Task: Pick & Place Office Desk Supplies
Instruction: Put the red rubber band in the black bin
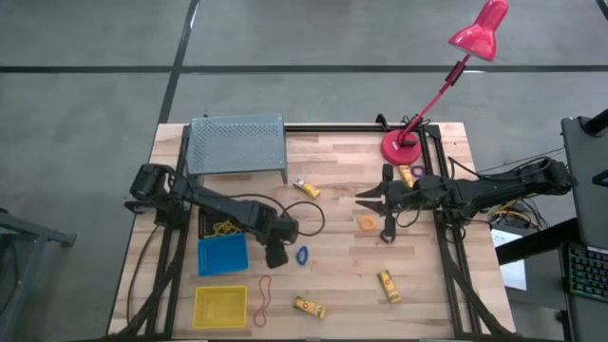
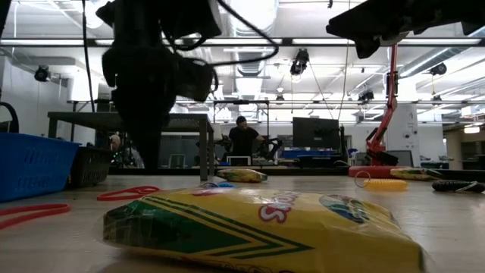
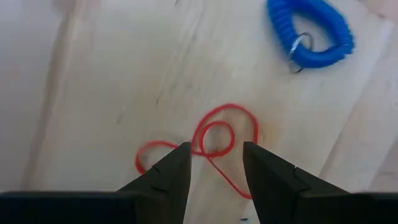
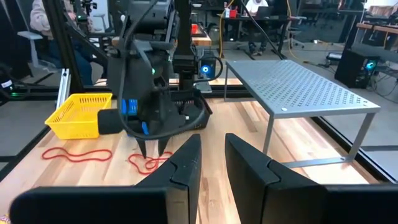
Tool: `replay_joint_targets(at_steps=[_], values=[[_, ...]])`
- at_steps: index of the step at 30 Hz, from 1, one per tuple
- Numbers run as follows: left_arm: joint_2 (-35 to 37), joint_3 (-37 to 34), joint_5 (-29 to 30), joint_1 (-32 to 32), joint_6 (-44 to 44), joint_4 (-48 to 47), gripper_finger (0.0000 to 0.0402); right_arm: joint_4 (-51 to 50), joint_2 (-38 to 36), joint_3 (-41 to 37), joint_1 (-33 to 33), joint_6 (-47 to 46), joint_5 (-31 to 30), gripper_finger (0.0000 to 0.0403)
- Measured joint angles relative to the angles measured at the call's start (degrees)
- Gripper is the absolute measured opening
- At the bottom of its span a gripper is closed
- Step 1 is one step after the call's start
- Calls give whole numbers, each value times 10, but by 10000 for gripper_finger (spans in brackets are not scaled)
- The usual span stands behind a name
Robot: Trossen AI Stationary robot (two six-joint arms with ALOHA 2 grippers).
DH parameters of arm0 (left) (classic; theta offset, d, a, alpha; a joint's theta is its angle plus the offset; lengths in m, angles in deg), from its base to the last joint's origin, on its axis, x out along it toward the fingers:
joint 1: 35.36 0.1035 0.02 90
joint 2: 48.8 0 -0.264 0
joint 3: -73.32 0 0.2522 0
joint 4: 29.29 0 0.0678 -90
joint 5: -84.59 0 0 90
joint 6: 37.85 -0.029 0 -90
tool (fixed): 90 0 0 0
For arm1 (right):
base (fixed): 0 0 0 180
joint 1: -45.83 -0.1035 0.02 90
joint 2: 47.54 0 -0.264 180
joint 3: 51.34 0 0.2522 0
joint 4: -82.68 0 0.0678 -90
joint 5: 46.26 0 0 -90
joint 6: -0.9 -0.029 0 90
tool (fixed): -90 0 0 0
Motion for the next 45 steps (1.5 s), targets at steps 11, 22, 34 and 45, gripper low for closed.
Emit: replay_joint_targets(at_steps=[11,22,34,45], values=[[0,-40,-24,0,-80,43,150,0,0,0,0,-2,0,68],[4,-98,-19,1,-117,167,150,0,0,0,0,-2,0,68],[2,-98,4,0,-163,162,133,-1,0,0,0,-2,0,68],[2,-99,14,1,-180,162,17,-1,0,0,0,-2,0,68]])
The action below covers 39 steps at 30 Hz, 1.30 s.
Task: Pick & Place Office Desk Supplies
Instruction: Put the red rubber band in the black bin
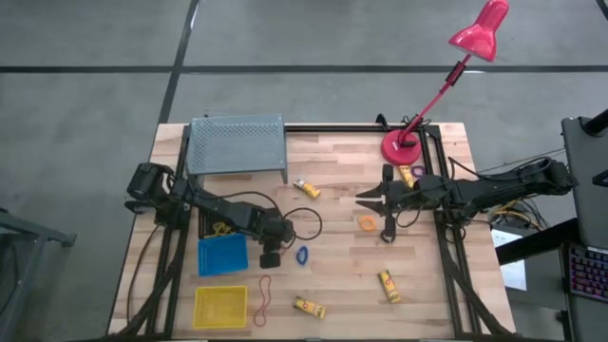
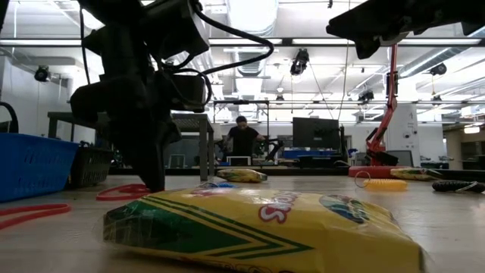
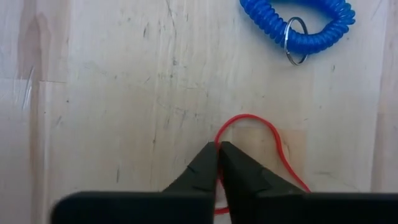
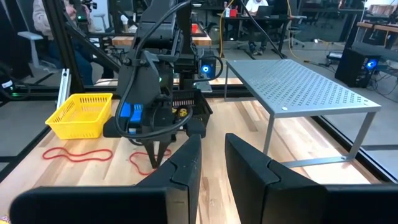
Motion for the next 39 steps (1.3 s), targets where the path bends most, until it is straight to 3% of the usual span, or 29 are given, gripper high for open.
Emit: replay_joint_targets(at_steps=[9,16,25,32,39], values=[[24,2,-2,0,0,1,3,0,0,0,0,0,0,68],[134,2,13,0,1,2,2,0,0,0,0,0,0,68],[304,2,81,0,1,-21,2,0,0,0,0,0,0,68],[411,3,172,0,25,-120,2,0,0,0,0,0,0,68],[466,1,205,0,201,-307,2,0,0,0,0,0,0,68]])
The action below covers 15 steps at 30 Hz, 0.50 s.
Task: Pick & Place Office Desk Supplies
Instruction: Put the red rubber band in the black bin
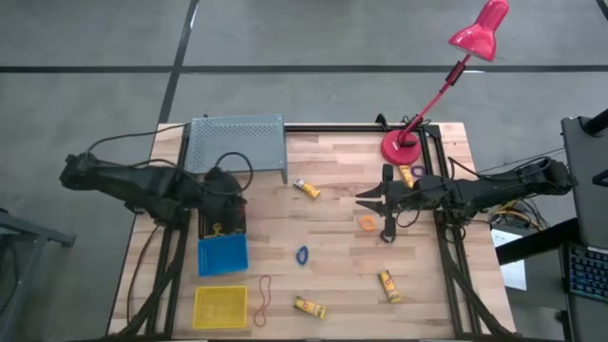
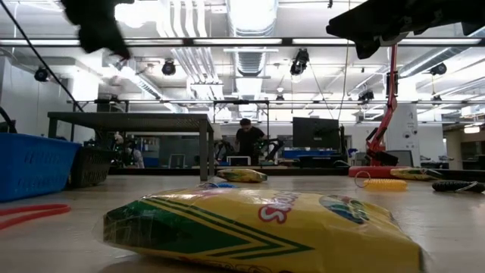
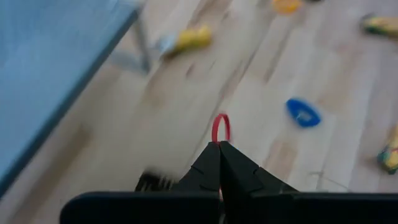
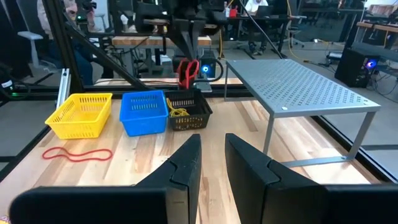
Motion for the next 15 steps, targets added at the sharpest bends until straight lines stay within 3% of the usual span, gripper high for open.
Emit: replay_joint_targets(at_steps=[7,15], values=[[8,-1,-40,0,140,-150,2,0,0,0,0,0,0,68],[8,-63,-57,0,227,-159,2,0,0,0,0,0,0,68]])
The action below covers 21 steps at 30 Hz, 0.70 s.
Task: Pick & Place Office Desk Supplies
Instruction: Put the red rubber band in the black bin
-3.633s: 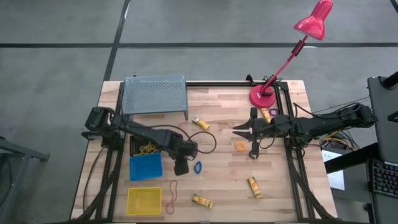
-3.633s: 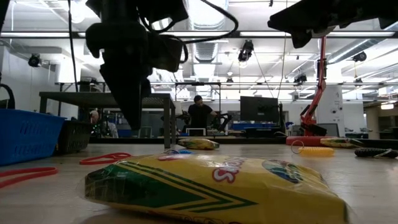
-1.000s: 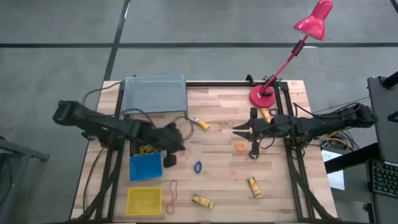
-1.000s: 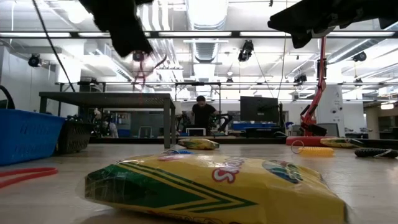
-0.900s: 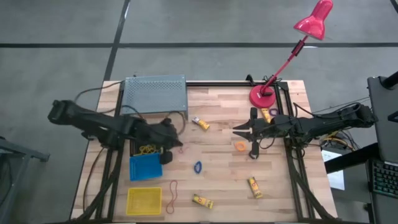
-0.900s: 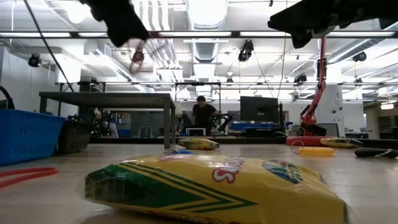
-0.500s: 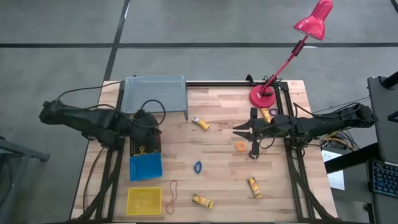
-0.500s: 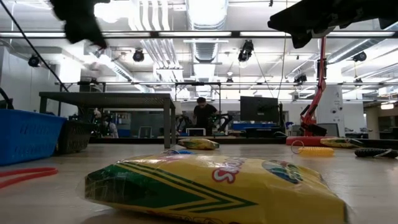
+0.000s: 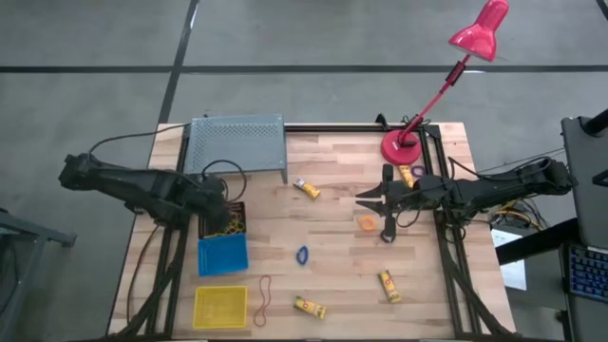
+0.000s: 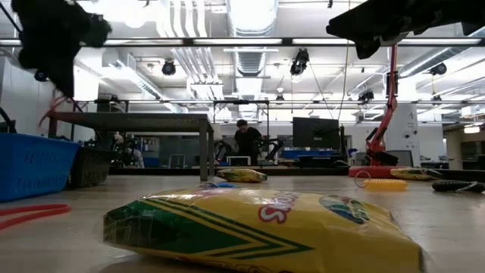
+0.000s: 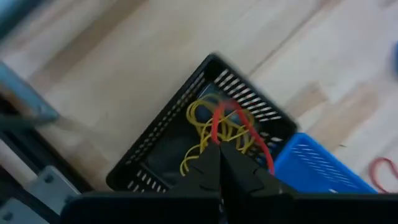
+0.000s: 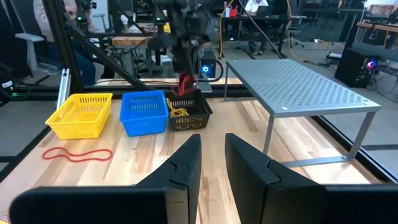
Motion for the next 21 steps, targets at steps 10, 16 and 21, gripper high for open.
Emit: replay_joint_targets(at_steps=[10,16,21], values=[[0,-157,-106,0,40,161,2,0,0,0,0,0,0,68],[0,-198,-141,0,69,194,9,0,0,0,0,-1,0,68],[0,-197,-142,0,71,202,35,0,0,0,0,0,0,68]])
